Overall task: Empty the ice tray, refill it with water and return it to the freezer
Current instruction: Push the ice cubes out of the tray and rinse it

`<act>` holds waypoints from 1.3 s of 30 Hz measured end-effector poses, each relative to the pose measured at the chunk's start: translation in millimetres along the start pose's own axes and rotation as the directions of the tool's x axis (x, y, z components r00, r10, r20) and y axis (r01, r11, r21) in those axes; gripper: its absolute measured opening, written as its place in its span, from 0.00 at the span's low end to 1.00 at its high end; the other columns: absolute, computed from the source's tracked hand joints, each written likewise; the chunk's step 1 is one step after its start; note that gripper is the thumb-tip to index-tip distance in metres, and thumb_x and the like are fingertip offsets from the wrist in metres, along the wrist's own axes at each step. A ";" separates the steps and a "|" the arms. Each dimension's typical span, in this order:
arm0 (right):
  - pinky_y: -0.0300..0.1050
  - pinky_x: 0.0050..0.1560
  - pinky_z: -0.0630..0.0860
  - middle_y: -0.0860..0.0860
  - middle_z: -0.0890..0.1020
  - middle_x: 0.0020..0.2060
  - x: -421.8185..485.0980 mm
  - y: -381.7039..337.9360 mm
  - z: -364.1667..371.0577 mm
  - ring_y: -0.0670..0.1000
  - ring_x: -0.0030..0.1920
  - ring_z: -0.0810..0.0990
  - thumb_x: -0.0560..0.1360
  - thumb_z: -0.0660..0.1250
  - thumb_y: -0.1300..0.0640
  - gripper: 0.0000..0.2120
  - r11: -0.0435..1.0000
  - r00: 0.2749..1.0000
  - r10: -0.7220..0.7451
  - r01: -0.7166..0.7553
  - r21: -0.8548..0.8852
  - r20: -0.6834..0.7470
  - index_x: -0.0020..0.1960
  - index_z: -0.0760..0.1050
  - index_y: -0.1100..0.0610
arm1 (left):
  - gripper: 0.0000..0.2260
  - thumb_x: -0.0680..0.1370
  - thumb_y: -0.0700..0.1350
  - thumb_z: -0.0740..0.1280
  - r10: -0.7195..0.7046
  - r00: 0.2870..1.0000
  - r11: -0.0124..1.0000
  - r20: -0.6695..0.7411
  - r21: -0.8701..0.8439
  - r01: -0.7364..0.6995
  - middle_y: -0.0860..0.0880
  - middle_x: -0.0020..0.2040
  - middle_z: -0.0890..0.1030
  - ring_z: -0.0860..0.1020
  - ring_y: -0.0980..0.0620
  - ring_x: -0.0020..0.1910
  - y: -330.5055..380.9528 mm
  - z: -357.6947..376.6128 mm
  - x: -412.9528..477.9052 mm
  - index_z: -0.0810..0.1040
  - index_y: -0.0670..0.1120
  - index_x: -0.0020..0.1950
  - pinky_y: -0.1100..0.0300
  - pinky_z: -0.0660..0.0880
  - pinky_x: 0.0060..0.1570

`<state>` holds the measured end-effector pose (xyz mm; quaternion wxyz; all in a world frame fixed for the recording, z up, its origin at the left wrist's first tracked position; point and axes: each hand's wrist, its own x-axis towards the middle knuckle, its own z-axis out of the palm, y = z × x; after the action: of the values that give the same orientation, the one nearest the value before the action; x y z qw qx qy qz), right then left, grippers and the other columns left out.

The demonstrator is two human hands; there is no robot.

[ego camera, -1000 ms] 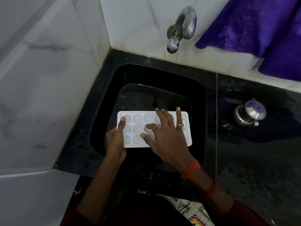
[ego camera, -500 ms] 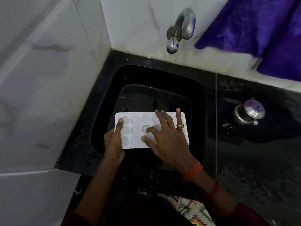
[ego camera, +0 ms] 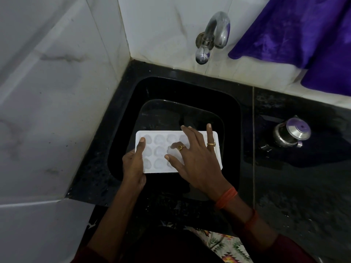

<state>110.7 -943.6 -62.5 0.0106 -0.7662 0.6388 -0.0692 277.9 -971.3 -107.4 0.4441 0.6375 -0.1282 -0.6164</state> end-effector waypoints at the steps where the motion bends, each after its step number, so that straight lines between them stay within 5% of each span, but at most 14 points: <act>1: 0.63 0.79 0.38 0.56 0.71 0.73 1.9 0.0 0.2 0.55 0.76 0.66 0.81 0.53 0.34 0.26 1.000 1.000 0.010 -0.010 -0.003 -0.010 0.59 0.81 0.49 | 0.13 0.78 0.54 0.72 -0.002 1.000 1.000 0.000 0.002 0.002 0.46 0.41 0.88 0.87 0.46 0.38 0.2 0.2 0.2 0.84 0.44 0.46 0.55 0.81 0.29; 39: 0.62 0.79 0.36 0.55 0.72 0.73 24.5 0.7 8.4 0.54 0.76 0.65 0.81 0.51 0.33 0.30 0.999 1.000 0.022 -0.023 -0.029 -0.007 0.55 0.84 0.51 | 0.14 0.77 0.55 0.72 -0.019 1.000 0.999 -0.014 0.033 0.020 0.46 0.39 0.87 0.86 0.48 0.34 -0.9 8.7 4.6 0.84 0.44 0.44 0.57 0.80 0.28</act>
<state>115.3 -968.4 -68.6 -0.0020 -0.7588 0.6483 -0.0621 270.7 -977.6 -109.7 0.4283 0.6501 -0.1290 -0.6142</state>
